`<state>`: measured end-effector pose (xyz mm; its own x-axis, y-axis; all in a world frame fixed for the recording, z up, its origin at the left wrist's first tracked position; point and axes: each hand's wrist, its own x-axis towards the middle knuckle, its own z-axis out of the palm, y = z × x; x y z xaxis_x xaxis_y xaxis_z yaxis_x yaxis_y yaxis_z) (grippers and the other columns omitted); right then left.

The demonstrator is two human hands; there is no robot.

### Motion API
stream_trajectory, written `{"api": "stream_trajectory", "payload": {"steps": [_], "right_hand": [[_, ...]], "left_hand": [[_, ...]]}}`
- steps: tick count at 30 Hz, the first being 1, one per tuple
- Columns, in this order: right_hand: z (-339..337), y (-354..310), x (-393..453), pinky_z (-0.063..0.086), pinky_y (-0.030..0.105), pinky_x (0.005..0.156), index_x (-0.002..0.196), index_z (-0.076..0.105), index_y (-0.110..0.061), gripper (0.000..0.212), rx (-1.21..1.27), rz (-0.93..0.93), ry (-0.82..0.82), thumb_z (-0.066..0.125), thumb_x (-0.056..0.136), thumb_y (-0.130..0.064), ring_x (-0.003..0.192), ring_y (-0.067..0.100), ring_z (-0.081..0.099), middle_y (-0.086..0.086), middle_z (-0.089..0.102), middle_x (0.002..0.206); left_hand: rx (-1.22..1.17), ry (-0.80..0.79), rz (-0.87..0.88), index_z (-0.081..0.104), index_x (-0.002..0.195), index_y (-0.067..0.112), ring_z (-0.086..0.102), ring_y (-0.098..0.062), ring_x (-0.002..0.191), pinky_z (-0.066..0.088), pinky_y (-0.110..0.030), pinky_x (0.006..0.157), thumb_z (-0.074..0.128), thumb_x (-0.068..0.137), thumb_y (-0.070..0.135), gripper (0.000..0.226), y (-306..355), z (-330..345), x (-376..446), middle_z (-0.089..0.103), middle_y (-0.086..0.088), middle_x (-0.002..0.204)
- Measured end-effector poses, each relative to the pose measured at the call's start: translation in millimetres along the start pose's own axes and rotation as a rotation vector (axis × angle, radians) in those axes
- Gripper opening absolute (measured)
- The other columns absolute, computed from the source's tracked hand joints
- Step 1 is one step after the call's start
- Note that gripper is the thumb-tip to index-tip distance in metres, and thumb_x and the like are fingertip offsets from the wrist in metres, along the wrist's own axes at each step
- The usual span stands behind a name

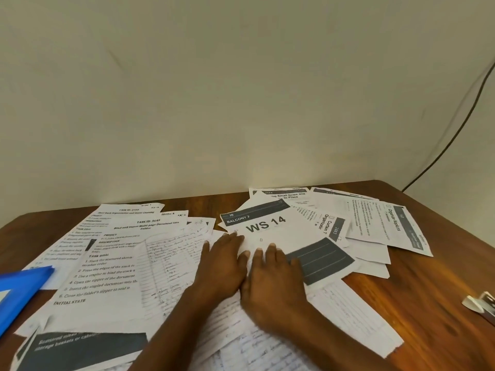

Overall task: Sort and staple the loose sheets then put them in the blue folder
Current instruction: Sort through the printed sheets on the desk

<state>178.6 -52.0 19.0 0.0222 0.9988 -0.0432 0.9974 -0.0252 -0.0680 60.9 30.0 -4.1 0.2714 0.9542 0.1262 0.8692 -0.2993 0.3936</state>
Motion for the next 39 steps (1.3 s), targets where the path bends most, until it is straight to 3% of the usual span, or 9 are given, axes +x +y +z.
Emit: {"api": "stream_trajectory", "payload": {"steps": [5,8,12,18,21,27,33,36,39], "right_hand": [[-37.0,16.3,15.1,0.034,0.050,0.113,0.135,0.058,-0.022,0.055,0.113,-0.006,-0.014,0.044,0.100,-0.062,0.131,0.028,0.054,0.005,0.061,0.138],[-39.4,47.1,36.3,0.031,0.051,0.117,0.144,0.053,-0.023,0.063,0.198,0.078,0.050,0.041,0.101,-0.068,0.140,0.028,0.047,0.005,0.053,0.152],[-14.2,78.0,47.4,0.011,0.064,0.125,0.164,0.019,-0.020,0.086,0.051,0.122,-0.039,0.023,0.099,-0.077,0.159,0.033,0.014,0.013,0.014,0.173],[-31.0,61.4,40.2,0.041,0.048,0.108,0.129,0.059,-0.025,0.068,-0.084,0.056,-0.006,0.041,0.094,-0.080,0.120,0.025,0.061,0.001,0.067,0.127],[-33.7,66.8,47.2,0.050,0.040,0.098,0.122,0.059,-0.026,0.066,0.103,0.106,0.077,0.058,0.085,-0.081,0.113,0.022,0.064,-0.003,0.068,0.123],[-27.1,91.9,64.3,0.045,0.049,0.110,0.149,0.040,-0.019,0.101,0.312,0.337,0.125,0.077,0.074,-0.075,0.142,0.034,0.046,0.012,0.047,0.154],[-25.7,103.0,71.6,0.050,0.039,0.101,0.141,0.056,-0.014,0.064,0.814,0.378,0.251,0.085,0.087,-0.030,0.129,0.029,0.058,0.008,0.059,0.147],[-30.8,109.0,74.2,0.051,0.031,0.089,0.109,0.073,-0.009,0.016,1.033,0.328,0.333,0.073,0.097,-0.020,0.097,0.015,0.063,0.007,0.070,0.122],[-47.5,117.4,70.2,0.043,0.024,0.075,0.088,0.069,-0.019,0.013,1.145,0.278,0.329,0.067,0.101,-0.022,0.085,0.010,0.055,-0.005,0.065,0.097]], "left_hand": [[0.031,-0.023,0.045,0.029,0.161,0.037,0.012,-0.013,0.160,0.000,-0.048,0.130,0.026,0.106,0.060,0.060,-13.0,1.2,-8.1,0.017,0.011,0.172],[0.038,-0.059,0.074,0.026,0.161,0.040,0.007,-0.009,0.160,-0.002,-0.047,0.131,0.015,0.097,0.070,0.072,-18.4,-3.7,-16.0,0.013,0.015,0.172],[-0.036,-0.044,0.106,0.035,0.157,0.044,0.013,-0.003,0.158,-0.002,-0.042,0.130,0.019,0.096,0.072,0.069,-28.6,-13.2,-29.6,0.019,0.021,0.169],[-0.185,0.121,0.012,0.058,0.140,0.034,0.053,-0.011,0.134,0.040,-0.042,0.118,0.048,0.094,0.070,0.060,-27.1,-19.6,-29.5,0.057,0.013,0.149],[-0.217,0.118,-0.065,0.052,0.146,0.036,0.054,-0.012,0.132,0.045,-0.045,0.115,0.064,0.089,0.067,0.065,-21.0,-16.1,-24.8,0.055,0.012,0.151],[-0.145,0.126,-0.086,0.043,0.152,0.036,0.043,-0.016,0.144,0.032,-0.046,0.122,0.065,0.084,0.073,0.081,-21.9,-8.4,-20.8,0.043,0.013,0.160],[-0.161,0.133,-0.094,0.042,0.152,0.036,0.047,-0.015,0.139,0.036,-0.046,0.120,0.068,0.081,0.074,0.084,-20.5,-9.0,-21.4,0.048,0.013,0.156],[-0.202,0.133,-0.115,0.040,0.153,0.037,0.051,-0.015,0.134,0.042,-0.049,0.117,0.070,0.074,0.079,0.094,-23.6,-9.1,-20.6,0.051,0.013,0.154],[-0.257,0.145,-0.105,0.032,0.157,0.037,0.051,-0.017,0.138,0.041,-0.053,0.118,0.074,0.072,0.077,0.103,-24.6,-9.3,-20.4,0.048,0.014,0.156]]}}
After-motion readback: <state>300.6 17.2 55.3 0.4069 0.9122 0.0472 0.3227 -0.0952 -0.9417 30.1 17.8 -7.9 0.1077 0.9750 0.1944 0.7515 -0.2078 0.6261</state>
